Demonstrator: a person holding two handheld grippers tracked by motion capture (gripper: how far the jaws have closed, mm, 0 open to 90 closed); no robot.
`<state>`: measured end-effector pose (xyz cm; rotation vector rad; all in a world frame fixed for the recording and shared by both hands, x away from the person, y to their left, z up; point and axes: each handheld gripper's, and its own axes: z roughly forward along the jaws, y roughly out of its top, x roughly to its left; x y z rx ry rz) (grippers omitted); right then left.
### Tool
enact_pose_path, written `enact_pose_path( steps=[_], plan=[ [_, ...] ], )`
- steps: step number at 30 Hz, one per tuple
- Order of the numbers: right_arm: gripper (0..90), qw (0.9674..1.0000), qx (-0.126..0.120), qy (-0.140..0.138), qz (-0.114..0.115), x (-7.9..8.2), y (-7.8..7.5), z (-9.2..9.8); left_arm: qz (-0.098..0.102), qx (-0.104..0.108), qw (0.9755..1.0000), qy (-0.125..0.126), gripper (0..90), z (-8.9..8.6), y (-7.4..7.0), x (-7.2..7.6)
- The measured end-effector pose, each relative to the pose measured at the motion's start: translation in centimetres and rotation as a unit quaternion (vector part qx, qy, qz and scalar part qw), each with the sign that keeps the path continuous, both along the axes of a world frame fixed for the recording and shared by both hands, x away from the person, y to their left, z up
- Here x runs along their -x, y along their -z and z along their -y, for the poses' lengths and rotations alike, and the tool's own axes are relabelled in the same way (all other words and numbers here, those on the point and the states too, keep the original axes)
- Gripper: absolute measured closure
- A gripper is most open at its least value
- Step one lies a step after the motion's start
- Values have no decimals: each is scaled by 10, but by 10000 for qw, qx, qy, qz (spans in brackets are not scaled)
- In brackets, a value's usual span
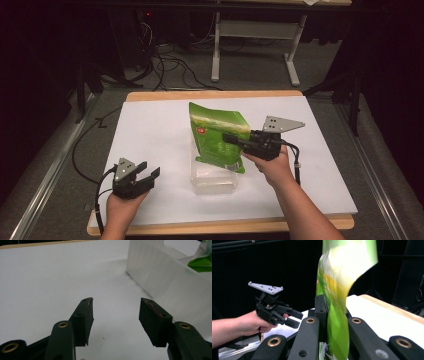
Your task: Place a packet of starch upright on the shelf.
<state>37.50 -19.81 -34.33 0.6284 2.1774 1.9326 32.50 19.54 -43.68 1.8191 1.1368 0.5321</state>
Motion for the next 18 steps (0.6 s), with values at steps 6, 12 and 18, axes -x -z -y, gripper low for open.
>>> enact_pose_path(
  steps=[6,12,18],
  plan=[
    [855,9999,121,-72,-58,2,6,-2,8,-11,10000,-12,454,0,0,0],
    [855,9997,154,-175,-80,3,7,-6,12,-11,10000,-6,454,0,-1,1],
    [855,9993,246,-255,-102,1,11,-15,23,-11,10000,0,454,0,-1,1]
  ],
)
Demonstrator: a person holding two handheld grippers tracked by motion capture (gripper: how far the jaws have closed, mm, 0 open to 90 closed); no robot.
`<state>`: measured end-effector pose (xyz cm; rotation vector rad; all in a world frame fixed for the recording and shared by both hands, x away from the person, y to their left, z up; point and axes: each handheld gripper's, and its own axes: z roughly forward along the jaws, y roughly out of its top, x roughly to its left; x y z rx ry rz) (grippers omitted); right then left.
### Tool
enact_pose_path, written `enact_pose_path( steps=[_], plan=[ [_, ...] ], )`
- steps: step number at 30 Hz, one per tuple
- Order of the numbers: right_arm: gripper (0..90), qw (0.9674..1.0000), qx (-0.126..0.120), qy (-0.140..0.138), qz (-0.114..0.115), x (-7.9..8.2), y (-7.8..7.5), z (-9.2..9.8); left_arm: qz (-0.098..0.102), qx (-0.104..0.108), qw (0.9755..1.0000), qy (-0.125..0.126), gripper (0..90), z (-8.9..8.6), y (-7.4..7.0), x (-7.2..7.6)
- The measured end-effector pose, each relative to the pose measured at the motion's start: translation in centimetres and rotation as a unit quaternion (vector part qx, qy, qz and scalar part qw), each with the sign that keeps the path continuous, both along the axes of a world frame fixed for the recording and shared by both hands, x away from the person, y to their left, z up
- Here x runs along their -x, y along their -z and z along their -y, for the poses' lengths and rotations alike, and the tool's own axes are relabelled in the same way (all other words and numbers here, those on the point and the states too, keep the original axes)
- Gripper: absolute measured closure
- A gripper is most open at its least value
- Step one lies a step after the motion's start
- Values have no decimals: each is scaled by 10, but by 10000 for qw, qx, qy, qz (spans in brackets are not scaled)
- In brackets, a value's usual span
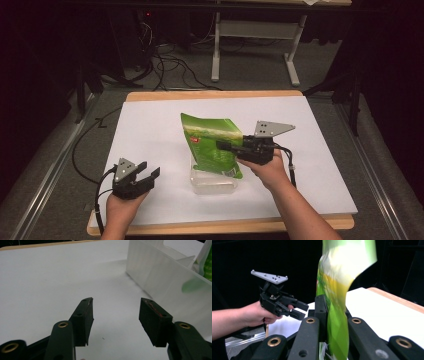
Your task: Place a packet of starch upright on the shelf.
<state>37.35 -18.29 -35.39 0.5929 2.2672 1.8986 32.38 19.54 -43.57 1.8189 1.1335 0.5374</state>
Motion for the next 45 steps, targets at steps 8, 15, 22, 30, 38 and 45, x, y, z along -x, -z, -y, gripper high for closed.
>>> enact_pose_path(
  steps=[8,15,22,30,38,45],
  plan=[
    [855,9999,145,-26,-58,-3,7,-6,-2,-8,10000,12,454,0,0,0],
    [854,9999,126,-3,-75,-4,9,-8,-7,-36,10000,39,454,2,0,1],
    [854,9998,172,-65,-27,-2,5,-6,-3,-31,10000,44,454,2,0,1],
    [855,9996,241,-125,-105,0,11,-8,-8,-29,10000,47,454,2,0,1],
    [854,9995,232,-84,-171,-1,16,-13,-16,-41,10000,55,454,3,0,1],
    [844,9993,253,-28,-256,-2,23,-22,-26,-54,10000,76,453,4,1,1]
  ],
)
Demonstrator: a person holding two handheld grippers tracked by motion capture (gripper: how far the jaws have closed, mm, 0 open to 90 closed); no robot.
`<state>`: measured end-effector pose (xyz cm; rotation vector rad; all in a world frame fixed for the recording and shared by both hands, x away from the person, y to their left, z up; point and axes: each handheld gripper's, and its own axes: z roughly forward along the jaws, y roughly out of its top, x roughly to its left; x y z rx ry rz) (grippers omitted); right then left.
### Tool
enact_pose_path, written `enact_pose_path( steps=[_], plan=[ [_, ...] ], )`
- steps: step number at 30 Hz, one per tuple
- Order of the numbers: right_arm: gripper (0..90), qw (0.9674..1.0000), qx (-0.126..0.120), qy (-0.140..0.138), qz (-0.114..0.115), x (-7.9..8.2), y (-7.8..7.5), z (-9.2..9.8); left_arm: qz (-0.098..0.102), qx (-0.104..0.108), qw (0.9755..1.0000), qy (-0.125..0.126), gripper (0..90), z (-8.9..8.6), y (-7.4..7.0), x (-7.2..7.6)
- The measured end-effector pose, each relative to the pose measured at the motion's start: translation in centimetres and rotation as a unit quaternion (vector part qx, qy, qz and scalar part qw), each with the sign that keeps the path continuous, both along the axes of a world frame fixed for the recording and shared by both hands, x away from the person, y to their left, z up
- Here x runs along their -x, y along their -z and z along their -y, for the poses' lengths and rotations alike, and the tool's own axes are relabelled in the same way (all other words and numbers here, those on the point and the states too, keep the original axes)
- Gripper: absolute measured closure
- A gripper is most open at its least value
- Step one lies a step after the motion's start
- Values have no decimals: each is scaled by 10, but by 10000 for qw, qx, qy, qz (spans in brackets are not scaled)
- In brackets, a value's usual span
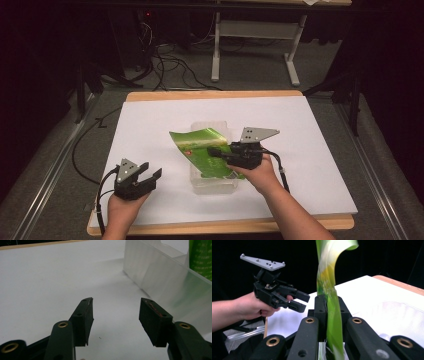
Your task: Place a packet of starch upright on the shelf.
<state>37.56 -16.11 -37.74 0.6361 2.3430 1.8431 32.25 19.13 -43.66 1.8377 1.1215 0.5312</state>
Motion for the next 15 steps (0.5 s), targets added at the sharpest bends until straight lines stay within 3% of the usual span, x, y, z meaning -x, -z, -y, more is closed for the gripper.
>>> enact_pose_path(
  steps=[8,9,15],
  plan=[
    [740,9995,-121,268,-77,-2,1,8,8,14,10000,23,454,2,1,0],
    [678,9993,-69,368,-27,-1,1,9,5,18,10000,33,454,3,1,0],
    [557,9977,47,672,43,2,0,12,2,113,9998,148,480,7,1,1]
  ],
)
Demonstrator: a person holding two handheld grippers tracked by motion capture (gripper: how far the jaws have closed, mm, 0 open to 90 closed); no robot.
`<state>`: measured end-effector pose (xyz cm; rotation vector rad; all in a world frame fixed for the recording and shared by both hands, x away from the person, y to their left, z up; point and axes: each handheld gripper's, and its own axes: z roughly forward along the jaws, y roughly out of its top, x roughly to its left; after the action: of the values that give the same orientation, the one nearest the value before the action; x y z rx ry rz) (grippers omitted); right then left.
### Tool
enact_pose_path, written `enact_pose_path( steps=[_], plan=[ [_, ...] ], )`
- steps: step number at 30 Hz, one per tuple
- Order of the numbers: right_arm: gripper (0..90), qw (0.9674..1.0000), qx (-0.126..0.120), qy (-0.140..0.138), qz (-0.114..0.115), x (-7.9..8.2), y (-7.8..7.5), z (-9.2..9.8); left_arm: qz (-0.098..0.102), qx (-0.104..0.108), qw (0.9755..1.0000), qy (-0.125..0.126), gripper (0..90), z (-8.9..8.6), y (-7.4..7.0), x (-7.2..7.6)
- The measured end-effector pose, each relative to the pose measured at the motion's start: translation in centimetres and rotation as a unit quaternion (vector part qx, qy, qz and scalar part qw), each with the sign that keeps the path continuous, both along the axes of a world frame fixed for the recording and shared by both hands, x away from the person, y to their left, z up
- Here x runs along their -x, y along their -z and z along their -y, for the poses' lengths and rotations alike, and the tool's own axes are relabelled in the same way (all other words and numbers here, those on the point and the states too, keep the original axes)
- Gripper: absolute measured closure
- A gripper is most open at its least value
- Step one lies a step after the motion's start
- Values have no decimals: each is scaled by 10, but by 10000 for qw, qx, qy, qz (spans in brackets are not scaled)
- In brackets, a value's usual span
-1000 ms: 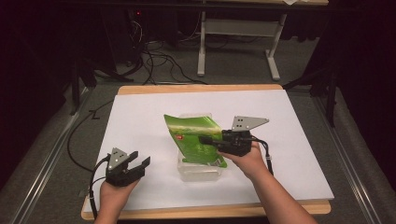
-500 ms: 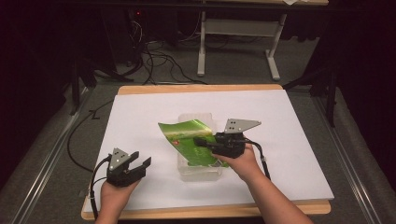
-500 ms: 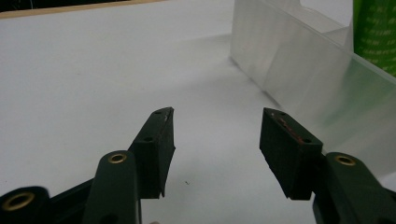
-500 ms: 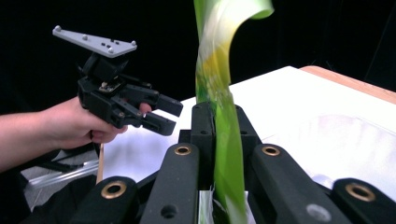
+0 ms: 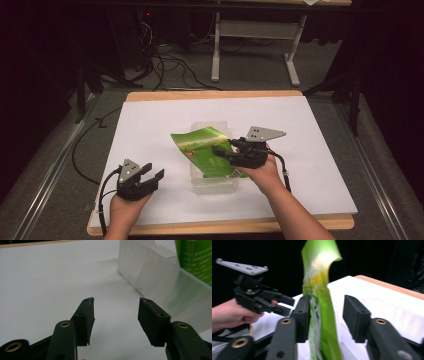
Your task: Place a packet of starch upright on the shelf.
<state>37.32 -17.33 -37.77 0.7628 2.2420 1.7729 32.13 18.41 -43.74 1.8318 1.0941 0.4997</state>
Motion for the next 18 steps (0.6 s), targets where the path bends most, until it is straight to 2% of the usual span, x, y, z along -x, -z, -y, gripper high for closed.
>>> enact_pose_path(
  steps=[4,8,15,18],
  plan=[
    [501,9996,123,268,41,5,-1,7,36,9,10000,51,503,5,0,0],
    [486,9987,200,461,97,14,-3,20,15,-46,9999,117,529,11,1,1],
    [505,9960,372,804,117,36,3,48,21,35,9998,219,652,22,1,3],
    [556,9925,517,1105,113,45,8,61,14,18,9996,273,720,32,3,4]
  ],
)
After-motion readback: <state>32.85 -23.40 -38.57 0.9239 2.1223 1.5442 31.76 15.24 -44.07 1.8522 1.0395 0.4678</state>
